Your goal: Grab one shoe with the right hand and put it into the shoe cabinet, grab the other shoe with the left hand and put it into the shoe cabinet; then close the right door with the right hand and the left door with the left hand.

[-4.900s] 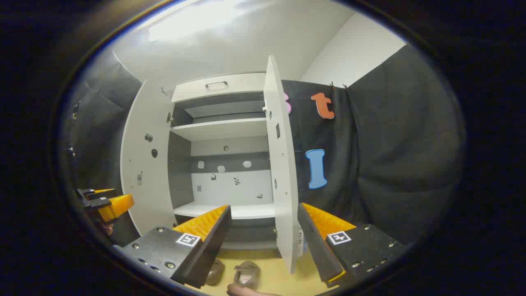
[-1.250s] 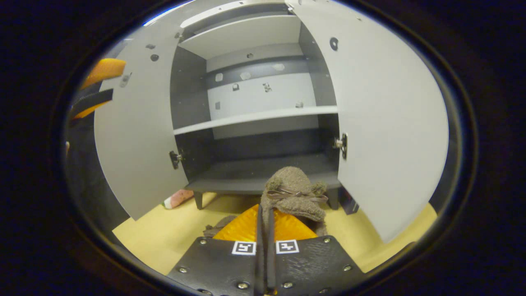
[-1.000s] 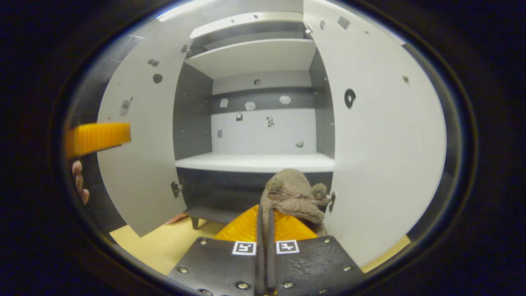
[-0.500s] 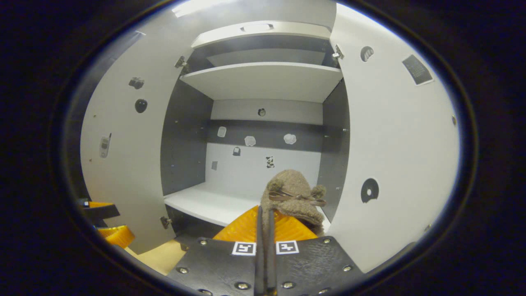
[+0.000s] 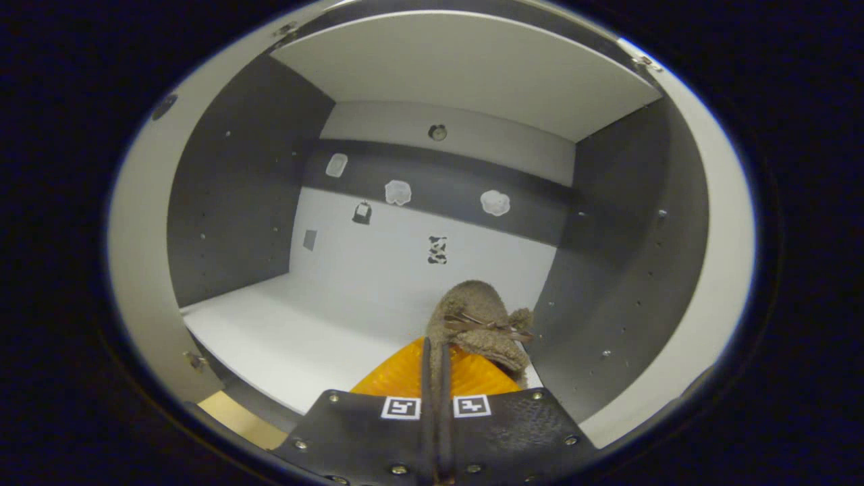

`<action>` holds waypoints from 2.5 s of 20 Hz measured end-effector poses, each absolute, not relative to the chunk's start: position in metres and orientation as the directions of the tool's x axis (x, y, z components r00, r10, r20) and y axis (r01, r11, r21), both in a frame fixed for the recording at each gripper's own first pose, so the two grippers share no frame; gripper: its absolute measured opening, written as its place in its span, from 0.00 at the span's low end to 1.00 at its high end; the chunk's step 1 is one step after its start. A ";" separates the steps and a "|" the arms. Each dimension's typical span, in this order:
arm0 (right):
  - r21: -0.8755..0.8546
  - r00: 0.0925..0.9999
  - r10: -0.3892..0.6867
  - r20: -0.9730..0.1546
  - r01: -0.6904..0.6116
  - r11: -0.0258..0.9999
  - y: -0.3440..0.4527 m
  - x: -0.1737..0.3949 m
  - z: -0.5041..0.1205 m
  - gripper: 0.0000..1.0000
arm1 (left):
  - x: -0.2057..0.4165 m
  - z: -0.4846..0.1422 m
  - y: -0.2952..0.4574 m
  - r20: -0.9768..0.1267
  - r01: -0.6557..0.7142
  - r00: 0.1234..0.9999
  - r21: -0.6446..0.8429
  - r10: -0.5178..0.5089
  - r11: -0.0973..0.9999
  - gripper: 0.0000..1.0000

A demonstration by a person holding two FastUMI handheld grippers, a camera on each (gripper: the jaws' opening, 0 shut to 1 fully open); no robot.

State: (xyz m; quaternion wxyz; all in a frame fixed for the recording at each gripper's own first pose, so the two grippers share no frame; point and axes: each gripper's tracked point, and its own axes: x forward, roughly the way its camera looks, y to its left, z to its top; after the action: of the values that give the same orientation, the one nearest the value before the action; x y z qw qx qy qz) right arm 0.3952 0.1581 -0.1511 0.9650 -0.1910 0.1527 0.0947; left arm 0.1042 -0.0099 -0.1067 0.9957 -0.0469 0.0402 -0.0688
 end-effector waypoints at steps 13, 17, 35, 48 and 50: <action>-0.258 0.894 0.181 -0.409 -0.303 0.917 0.173 0.424 -0.179 0.22 | 0.096 -0.150 -0.018 -0.180 0.122 0.974 -0.104 -0.140 0.987 0.97; -0.285 0.911 0.159 -0.381 -0.280 0.917 0.162 0.409 -0.165 0.65 | 0.084 -0.166 -0.017 -0.214 0.106 0.969 -0.071 -0.119 0.992 0.97; -0.159 0.993 0.115 -0.031 -0.118 0.980 0.111 0.092 -0.050 0.98 | 0.027 -0.232 -0.026 -0.344 0.165 0.922 -0.061 -0.176 0.984 0.97; -0.069 0.997 0.068 0.037 -0.065 0.996 0.065 -0.012 -0.062 0.98 | 0.043 -0.397 -0.015 -0.650 0.074 0.751 -0.092 -0.116 0.993 0.99; -0.062 0.996 0.079 0.028 -0.078 0.995 0.065 -0.009 -0.068 0.98 | 0.043 -0.416 -0.011 -0.684 0.070 0.721 -0.088 -0.111 0.994 0.98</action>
State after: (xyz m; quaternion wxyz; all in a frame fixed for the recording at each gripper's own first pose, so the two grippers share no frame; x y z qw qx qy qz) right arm -0.0091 0.0646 -0.0676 0.9987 -0.0303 -0.0152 0.0393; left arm 0.0431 -0.0114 -0.4161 0.9271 -0.0279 0.3705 -0.0490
